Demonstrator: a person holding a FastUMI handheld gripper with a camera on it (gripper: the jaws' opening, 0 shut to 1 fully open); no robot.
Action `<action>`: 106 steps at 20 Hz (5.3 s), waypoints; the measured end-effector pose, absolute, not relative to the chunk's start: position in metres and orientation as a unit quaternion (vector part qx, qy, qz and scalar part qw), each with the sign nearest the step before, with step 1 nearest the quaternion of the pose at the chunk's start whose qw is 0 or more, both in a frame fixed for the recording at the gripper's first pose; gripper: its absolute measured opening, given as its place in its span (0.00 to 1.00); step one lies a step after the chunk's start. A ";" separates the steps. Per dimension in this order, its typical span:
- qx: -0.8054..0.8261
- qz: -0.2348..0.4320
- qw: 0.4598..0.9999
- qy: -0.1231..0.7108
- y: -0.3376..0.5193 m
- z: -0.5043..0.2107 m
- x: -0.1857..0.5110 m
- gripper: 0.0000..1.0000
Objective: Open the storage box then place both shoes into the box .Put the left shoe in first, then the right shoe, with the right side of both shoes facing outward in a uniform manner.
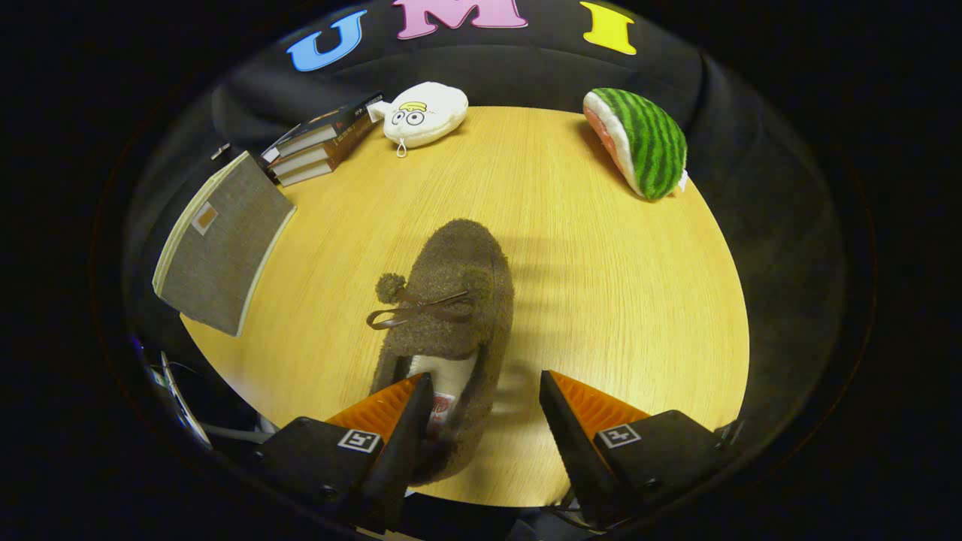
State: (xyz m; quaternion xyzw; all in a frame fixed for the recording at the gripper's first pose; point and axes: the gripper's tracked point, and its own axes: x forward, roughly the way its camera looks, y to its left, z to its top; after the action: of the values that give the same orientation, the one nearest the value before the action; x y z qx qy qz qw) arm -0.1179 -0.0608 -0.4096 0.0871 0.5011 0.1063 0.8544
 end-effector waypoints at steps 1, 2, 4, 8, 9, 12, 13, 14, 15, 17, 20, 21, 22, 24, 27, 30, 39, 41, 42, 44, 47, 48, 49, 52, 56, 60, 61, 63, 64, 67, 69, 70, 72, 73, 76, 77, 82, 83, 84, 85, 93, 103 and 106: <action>0.087 0.107 0.860 0.492 -0.059 -0.410 -0.112 0.86; 0.088 0.107 0.865 0.482 -0.057 -0.412 -0.104 0.79; 0.088 0.095 0.872 0.472 -0.057 -0.417 -0.090 0.61; 0.113 0.053 0.870 0.477 -0.066 -0.419 -0.081 0.11; 0.115 0.053 0.867 0.482 -0.068 -0.419 -0.084 0.11; 0.129 0.048 0.862 0.487 -0.072 -0.412 -0.090 0.07; 0.133 0.045 0.863 0.486 -0.074 -0.407 -0.091 0.07; 0.135 0.043 0.864 0.483 -0.075 -0.400 -0.091 0.07; 0.138 0.042 0.866 0.479 -0.075 -0.391 -0.090 0.07; 0.148 0.041 0.870 0.468 -0.073 -0.370 -0.085 0.07; 0.161 0.045 0.877 0.450 -0.063 -0.332 -0.075 0.07; 0.165 0.047 0.880 0.444 -0.057 -0.320 -0.070 0.07; 0.169 0.050 0.882 0.438 -0.050 -0.307 -0.066 0.07; 0.177 0.060 0.886 0.424 -0.033 -0.280 -0.056 0.07; 0.195 0.091 0.889 0.404 0.003 -0.241 -0.044 0.07; 0.196 0.104 0.895 0.387 0.033 -0.212 -0.033 0.07; 0.196 0.137 0.895 0.376 0.145 -0.144 -0.016 0.07; 0.208 0.132 0.887 0.390 0.170 -0.142 -0.013 0.07; 0.212 0.132 0.884 0.396 0.182 -0.141 -0.011 0.07; 0.216 0.135 0.877 0.408 0.208 -0.140 -0.010 0.07; 0.217 0.135 0.867 0.427 0.239 -0.147 -0.006 0.07; 0.217 0.130 0.865 0.434 0.247 -0.151 -0.004 0.07; 0.215 0.125 0.863 0.439 0.254 -0.157 -0.001 0.07; 0.207 0.112 0.857 0.459 0.270 -0.176 0.004 0.07; 0.179 0.093 0.850 0.487 0.278 -0.205 0.000 0.07; 0.157 0.077 0.852 0.493 0.282 -0.211 -0.001 0.10; 0.154 0.075 0.851 0.497 0.284 -0.212 -0.004 0.10; 0.156 0.078 0.847 0.503 0.290 -0.211 -0.008 0.17; 0.155 0.082 0.844 0.507 0.292 -0.211 -0.012 0.21; 0.159 0.090 0.850 0.495 0.293 -0.203 -0.010 0.32; 0.177 0.109 0.846 0.490 0.301 -0.196 -0.010 0.65; 0.181 0.116 0.848 0.485 0.303 -0.192 -0.009 0.81; 0.174 0.123 0.853 0.476 0.302 -0.187 -0.011 0.99; 0.167 0.125 0.856 0.472 0.298 -0.186 -0.012 1.00; 0.164 0.131 0.864 0.458 0.294 -0.180 -0.014 0.99; 0.162 0.132 0.867 0.452 0.291 -0.178 -0.013 0.99; 0.158 0.128 0.887 0.415 0.268 -0.164 -0.010 0.99; 0.157 0.126 0.891 0.406 0.262 -0.161 -0.009 0.99; 0.154 0.124 0.896 0.397 0.255 -0.157 -0.008 0.99; 0.149 0.121 0.902 0.387 0.246 -0.154 -0.007 0.99; 0.126 0.089 0.943 0.294 0.165 -0.119 0.013 0.99; 0.104 0.056 0.973 0.200 0.028 -0.087 0.023 0.99; 0.097 0.048 0.979 0.175 -0.005 -0.077 0.023 0.99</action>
State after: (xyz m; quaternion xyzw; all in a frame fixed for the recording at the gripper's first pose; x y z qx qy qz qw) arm 0.0226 -0.0055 -0.0767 0.0968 0.1749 0.0477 0.9787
